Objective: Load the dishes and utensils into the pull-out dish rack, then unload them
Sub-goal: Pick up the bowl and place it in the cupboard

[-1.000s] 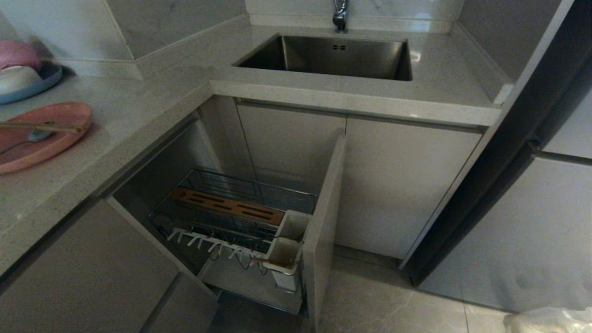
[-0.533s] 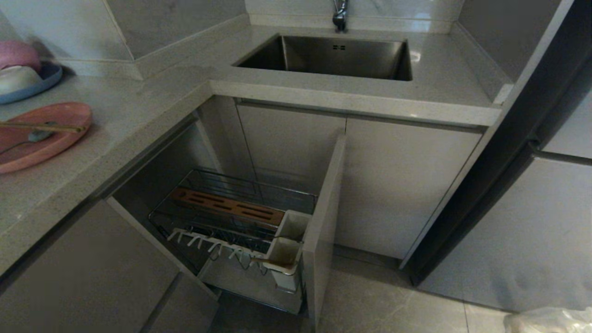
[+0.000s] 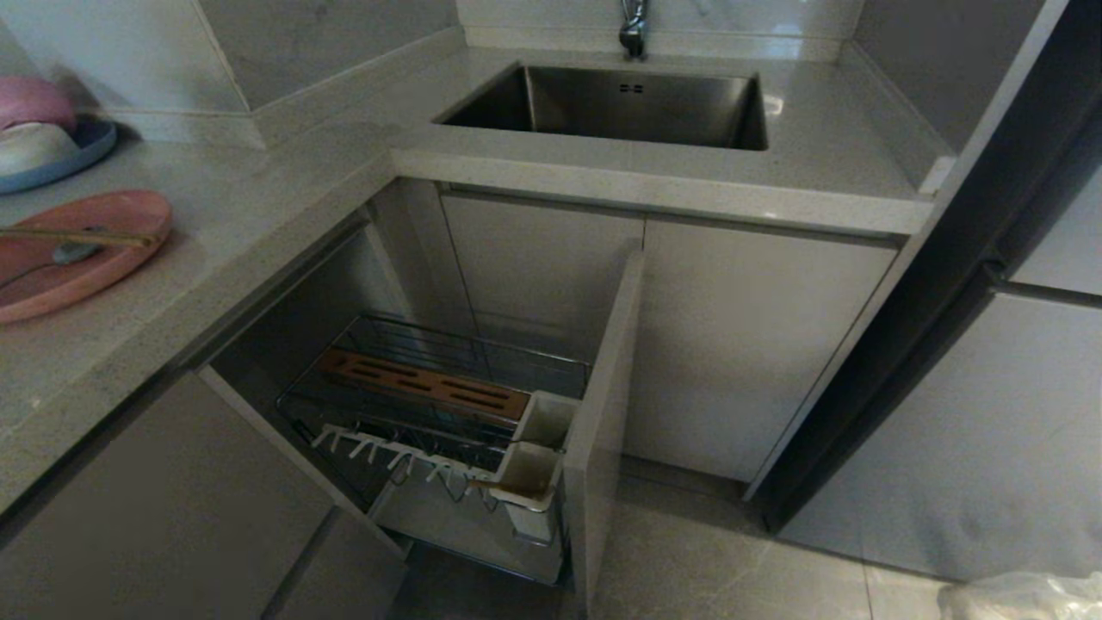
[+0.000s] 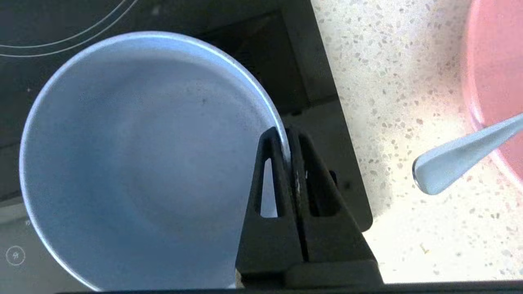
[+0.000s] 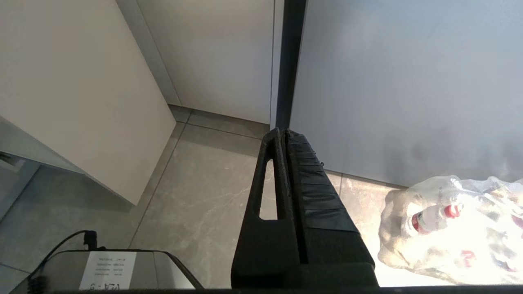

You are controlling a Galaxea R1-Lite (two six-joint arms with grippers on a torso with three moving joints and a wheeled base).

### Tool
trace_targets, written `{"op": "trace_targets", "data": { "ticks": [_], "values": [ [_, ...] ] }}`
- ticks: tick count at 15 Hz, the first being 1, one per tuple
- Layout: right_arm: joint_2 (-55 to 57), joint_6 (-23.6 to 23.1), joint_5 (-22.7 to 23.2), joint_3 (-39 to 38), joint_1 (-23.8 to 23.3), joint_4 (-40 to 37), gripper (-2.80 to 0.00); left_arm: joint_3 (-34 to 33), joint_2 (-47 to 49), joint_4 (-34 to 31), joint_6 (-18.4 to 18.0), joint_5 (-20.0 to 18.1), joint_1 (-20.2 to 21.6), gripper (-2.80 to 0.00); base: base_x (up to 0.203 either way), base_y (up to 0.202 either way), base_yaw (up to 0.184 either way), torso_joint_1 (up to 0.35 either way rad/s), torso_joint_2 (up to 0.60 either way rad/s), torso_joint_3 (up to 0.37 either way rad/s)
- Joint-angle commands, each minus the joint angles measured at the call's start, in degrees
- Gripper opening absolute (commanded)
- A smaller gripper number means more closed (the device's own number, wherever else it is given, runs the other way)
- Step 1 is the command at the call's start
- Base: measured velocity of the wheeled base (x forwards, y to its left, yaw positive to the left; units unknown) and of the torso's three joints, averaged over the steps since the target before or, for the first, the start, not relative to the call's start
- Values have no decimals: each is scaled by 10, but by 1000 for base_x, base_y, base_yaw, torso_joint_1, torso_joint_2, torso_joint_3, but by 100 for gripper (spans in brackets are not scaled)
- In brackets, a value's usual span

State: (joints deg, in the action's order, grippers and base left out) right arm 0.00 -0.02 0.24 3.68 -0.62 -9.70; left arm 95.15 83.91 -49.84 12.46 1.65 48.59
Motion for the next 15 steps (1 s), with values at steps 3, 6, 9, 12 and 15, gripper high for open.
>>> {"op": "trace_targets", "data": {
  "ticks": [3,6,9,12,15],
  "values": [
    [0,-1,0,0,0,-1,-280,1,-19,-3,1,0,4,-280,0,0,0,0,0,0],
    [0,0,0,0,0,-1,-280,20,-54,-3,1,-1,11,-280,0,0,0,0,0,0],
    [0,0,0,0,0,-1,-280,40,-120,-3,-2,-42,13,-280,0,0,0,0,0,0],
    [0,-1,0,0,0,-1,-280,45,-178,-3,-14,-93,-32,-280,0,0,0,0,0,0],
    [0,0,0,0,0,-1,-280,55,-206,-3,-42,-105,-121,-280,0,0,0,0,0,0]
  ]
}}
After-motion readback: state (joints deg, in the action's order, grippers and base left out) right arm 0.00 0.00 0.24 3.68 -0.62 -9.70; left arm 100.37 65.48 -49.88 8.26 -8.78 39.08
